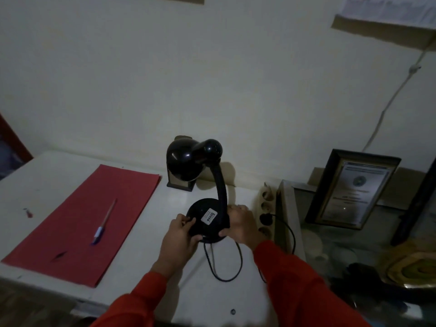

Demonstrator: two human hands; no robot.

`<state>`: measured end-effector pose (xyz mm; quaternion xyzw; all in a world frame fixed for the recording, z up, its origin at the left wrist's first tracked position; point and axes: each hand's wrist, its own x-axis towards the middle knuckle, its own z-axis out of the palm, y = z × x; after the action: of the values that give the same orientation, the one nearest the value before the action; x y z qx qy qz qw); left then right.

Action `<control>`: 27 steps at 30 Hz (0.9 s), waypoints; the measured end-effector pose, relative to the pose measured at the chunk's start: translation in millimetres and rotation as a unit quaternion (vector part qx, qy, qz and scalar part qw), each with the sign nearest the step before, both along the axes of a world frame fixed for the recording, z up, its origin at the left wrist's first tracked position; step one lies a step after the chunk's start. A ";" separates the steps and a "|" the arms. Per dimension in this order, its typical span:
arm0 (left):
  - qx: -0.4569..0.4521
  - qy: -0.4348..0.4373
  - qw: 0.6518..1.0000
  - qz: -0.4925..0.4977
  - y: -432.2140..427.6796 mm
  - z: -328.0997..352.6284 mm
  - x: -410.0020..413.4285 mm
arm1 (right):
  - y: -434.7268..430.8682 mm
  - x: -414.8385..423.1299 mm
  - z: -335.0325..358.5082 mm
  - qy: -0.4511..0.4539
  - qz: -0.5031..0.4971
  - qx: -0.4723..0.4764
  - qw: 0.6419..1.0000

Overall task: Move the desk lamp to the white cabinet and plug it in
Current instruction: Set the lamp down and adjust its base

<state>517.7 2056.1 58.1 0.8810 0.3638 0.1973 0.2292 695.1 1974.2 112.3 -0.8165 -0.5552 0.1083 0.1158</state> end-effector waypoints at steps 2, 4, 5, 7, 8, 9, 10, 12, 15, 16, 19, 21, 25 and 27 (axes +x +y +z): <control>-0.004 -0.010 1.000 0.020 -4.3 0.1 8.2 | -1.7 7.7 5.7 0.031 -0.002 0.032 0.999; 0.012 -0.015 0.999 0.029 -4.6 0.3 14.8 | -3.0 13.3 11.4 0.111 -0.005 0.081 0.990; 0.022 -0.017 0.999 0.030 -3.9 0.9 17.7 | -2.8 15.2 14.5 0.138 -0.013 0.108 0.984; 0.031 -0.024 0.999 0.022 -1.9 0.9 22.7 | -0.7 16.1 21.2 0.163 -0.032 0.156 0.974; 0.032 -0.031 0.999 0.015 -0.9 -0.4 25.4 | 1.2 15.4 23.6 0.175 -0.039 0.167 0.969; 0.030 -0.036 0.999 0.009 -0.4 -1.3 27.9 | 3.3 14.7 25.4 0.189 -0.047 0.170 0.966; 0.025 -0.042 0.999 0.007 0.3 -2.6 30.7 | 5.7 14.5 26.4 0.198 -0.058 0.172 0.963; 0.011 -0.052 0.999 0.013 0.7 -4.6 36.0 | 11.2 16.6 27.0 0.194 -0.090 0.178 0.960; -0.001 -0.048 0.998 0.037 2.1 -5.4 42.0 | 20.3 22.0 27.4 0.187 -0.101 0.185 0.959; 0.001 -0.040 0.998 0.045 3.5 -5.8 43.7 | 23.6 23.3 28.1 0.189 -0.095 0.179 0.961; 0.007 -0.032 0.998 0.060 8.0 -6.5 48.8 | 33.9 29.5 30.1 0.182 -0.087 0.167 0.965; 0.006 -0.043 0.997 0.056 10.5 -7.3 50.1 | 40.4 34.4 31.2 0.167 -0.093 0.168 0.967; 0.022 -0.048 0.998 0.035 19.4 -12.7 50.2 | 54.3 43.0 32.2 0.179 -0.091 0.162 0.966; 0.022 -0.044 0.998 0.042 22.2 -12.8 52.7 | 60.4 47.2 33.0 0.175 -0.081 0.159 0.968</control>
<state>570.4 2078.3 45.3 0.8606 0.3854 0.2528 0.2170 742.3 2034.6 145.4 -0.7983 -0.4679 0.1500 0.3483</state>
